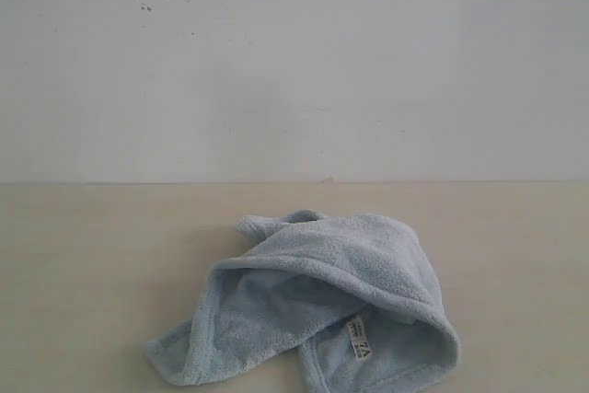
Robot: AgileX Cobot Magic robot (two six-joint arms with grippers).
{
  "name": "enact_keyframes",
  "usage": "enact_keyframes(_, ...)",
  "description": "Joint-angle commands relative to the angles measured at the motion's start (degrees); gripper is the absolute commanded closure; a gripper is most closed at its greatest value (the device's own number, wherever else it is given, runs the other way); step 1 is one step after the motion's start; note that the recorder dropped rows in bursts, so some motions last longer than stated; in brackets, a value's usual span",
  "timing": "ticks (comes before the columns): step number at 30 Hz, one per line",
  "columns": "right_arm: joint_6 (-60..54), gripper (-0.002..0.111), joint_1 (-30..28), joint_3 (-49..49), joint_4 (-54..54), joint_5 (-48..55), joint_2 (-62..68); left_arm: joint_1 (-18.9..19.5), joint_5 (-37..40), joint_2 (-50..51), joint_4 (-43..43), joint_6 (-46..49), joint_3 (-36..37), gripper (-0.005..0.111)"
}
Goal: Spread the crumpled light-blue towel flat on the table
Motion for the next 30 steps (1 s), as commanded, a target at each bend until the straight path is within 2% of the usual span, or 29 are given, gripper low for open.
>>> enact_keyframes(1, -0.2, 0.108, -0.1, -0.1, 0.1, -0.6, -0.4, -0.4, 3.7, -0.2, -12.5, -1.3, -6.0, 0.103)
enact_keyframes(6, -0.2, 0.108, -0.1, -0.1, 0.1, -0.6, -0.4, -0.4, 12.7, -0.2, -13.8, -1.0, -15.0, 0.103)
enact_keyframes(11, -0.2, 0.108, -0.1, -0.1, 0.1, -0.6, -0.4, -0.4, 19.7, -0.2, -14.4, -1.0, -18.8, 0.103)
enact_keyframes(13, -0.2, 0.108, -0.1, -0.1, 0.1, -0.6, -0.4, -0.4, 22.8, -0.2, -17.4, -1.2, -18.8, 0.103)
enact_keyframes(15, -0.2, 0.108, -0.1, -0.1, 0.1, -0.6, -0.4, -0.4, 25.7, -0.2, -25.2, -2.1, -18.8, 0.103)
enact_keyframes(16, -0.2, 0.108, -0.1, -0.1, 0.1, -0.6, -0.4, -0.4, 26.9, -0.2, -31.0, -0.1, -18.8, 0.103)
enact_keyframes(20, -0.2, 0.108, -0.1, -0.1, 0.1, -0.6, -0.4, -0.4, 32.0, -0.2, -49.9, 26.1, -18.8, 0.103)
enact_keyframes(22, -0.2, 0.108, -0.1, -0.1, 0.1, -0.6, -0.4, -0.4, 34.9, 0.3, -52.3, 30.2, -18.8, 0.103)
enact_keyframes(26, -0.2, 0.108, -0.1, -0.1, 0.1, -0.7, -0.4, -0.4, 39.2, 6.4, -51.6, 36.2, -18.8, 0.103)
enact_keyframes(30, 0.7, 0.108, -0.1, -0.1, 0.3, -6.4, -0.4, -0.4, 39.3, 14.5, -50.7, 48.4, -18.8, 0.103)
